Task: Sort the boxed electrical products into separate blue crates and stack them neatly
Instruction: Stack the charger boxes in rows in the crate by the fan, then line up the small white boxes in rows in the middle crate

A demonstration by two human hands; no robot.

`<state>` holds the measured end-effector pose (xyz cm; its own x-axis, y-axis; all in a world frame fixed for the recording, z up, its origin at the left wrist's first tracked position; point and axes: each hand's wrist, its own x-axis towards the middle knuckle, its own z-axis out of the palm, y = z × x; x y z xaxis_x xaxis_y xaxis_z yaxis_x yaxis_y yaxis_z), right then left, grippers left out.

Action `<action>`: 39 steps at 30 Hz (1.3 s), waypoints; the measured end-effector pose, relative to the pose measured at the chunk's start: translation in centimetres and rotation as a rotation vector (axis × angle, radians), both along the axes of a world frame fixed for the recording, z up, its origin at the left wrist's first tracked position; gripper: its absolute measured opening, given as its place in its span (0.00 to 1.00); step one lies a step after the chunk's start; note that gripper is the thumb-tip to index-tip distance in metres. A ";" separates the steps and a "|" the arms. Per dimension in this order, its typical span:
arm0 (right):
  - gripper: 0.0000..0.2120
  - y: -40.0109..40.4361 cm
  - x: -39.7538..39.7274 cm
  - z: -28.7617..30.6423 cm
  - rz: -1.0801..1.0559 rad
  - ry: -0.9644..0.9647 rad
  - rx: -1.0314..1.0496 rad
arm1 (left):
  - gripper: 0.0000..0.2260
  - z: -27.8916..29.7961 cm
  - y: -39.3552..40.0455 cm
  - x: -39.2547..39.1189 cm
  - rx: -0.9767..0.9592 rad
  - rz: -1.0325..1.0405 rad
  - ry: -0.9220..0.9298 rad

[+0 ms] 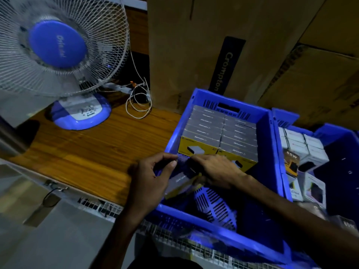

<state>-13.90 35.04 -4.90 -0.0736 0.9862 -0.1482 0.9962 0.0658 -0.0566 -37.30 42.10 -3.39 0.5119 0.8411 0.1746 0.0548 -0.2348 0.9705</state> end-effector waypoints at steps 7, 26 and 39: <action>0.27 -5.1 1.9 3.1 -0.257 0.286 0.274 | 0.09 0.6 0.7 1.0 0.155 -0.027 0.092; 0.20 -13.5 3.1 3.5 -0.657 0.409 0.612 | 0.17 2.0 3.6 11.5 0.801 -0.623 0.333; 0.28 -18.0 2.7 1.2 -1.004 0.283 0.565 | 0.19 -4.1 4.2 20.0 0.658 -0.657 0.550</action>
